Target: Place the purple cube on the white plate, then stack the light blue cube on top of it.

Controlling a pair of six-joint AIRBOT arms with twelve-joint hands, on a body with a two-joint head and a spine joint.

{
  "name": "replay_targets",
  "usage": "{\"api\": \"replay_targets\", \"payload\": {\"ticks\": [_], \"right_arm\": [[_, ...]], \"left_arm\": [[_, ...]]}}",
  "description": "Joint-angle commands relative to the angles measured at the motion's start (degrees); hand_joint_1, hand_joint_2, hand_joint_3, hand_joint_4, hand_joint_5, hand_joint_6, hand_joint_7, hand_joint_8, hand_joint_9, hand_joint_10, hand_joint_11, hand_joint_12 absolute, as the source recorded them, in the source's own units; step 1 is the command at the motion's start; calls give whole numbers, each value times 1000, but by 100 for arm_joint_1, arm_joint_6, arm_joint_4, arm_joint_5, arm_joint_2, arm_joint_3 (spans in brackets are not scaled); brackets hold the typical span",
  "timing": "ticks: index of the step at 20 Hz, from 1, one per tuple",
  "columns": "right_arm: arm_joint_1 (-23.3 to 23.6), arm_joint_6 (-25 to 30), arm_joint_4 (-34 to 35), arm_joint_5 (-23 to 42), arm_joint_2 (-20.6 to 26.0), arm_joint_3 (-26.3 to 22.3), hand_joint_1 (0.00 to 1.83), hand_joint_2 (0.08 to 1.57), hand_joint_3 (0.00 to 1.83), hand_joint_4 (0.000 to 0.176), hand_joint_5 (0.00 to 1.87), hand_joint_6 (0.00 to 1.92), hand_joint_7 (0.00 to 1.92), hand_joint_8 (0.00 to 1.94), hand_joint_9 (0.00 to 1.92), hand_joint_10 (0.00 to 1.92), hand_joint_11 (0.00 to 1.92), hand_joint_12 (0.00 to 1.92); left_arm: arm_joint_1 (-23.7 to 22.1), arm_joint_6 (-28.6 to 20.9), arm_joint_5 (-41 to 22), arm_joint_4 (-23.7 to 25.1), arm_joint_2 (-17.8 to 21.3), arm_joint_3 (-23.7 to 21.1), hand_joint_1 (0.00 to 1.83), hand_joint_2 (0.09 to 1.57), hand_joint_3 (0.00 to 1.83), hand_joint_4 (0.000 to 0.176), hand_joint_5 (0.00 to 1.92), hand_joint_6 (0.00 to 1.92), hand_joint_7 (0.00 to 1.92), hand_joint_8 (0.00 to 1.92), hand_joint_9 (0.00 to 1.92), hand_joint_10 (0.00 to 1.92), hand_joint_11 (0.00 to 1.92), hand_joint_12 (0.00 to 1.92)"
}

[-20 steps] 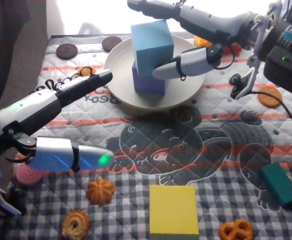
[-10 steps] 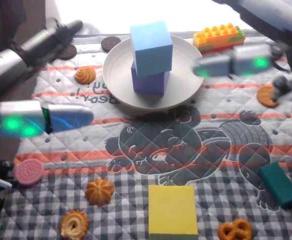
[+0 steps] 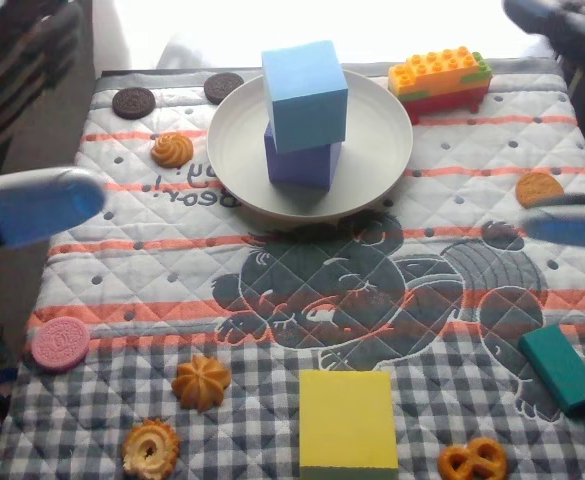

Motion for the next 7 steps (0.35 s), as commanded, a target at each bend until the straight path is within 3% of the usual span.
{"api": "replay_targets", "payload": {"ticks": [1, 2, 3, 4, 5, 6, 7], "right_arm": [[-50, -12, 249, 1201, 62, -59, 664, 1007, 13, 176, 0, 0, 0, 0, 0, 0, 0, 0], [-161, -13, 329, 1400, 90, -104, 664, 1007, 13, 176, 0, 0, 0, 0, 0, 0, 0, 0], [-279, -13, 408, 1664, 99, -136, 589, 1046, 21, 176, 0, 0, 0, 0, 0, 0, 0, 0], [-348, -14, 463, 1875, 107, -158, 747, 1032, 7, 176, 0, 0, 3, 1, 0, 0, 0, 0], [-290, -15, 428, 1875, 104, -178, 698, 1054, 13, 119, 38, 12, 18, 5, 0, 0, 0, 0], [-72, -129, 252, 1877, 71, -231, 397, 1131, 42, 72, 35, 8, 3, 0, 0, 0, 0, 0], [78, -247, 56, 1877, 64, -287, 282, 1131, 14, 136, 320, 36, 85, 6, 0, 0, 0, 0]], "left_arm": [[36, -230, -1240, -178, 8, -6, 525, 1023, 27, 86, 0, 0, 0, 0, 0, 0, 0, 0], [121, -356, -1409, -220, 4, -6, 525, 1023, 27, 86, 0, 0, 0, 0, 0, 0, 0, 0], [198, -457, -1549, -253, -2, -3, 561, 1048, 31, 106, 0, 0, 0, 0, 0, 0, 0, 0], [239, -610, -1702, -271, -27, 33, 573, 1065, 36, 124, 0, 0, 0, 0, 0, 0, 0, 0], [214, -743, -1714, -245, -53, 75, 569, 1121, 23, 126, 0, 0, 0, 0, 0, 0, 0, 0], [108, -975, -1715, -146, -147, 191, 488, 1199, 17, 61, 224, 37, 0, 0, 0, 0, 0, 0], [-46, -1177, -1716, -41, -227, 294, 283, 1209, 13, 79, 485, 139, 49, 16, 0, 0, 0, 0]]}}
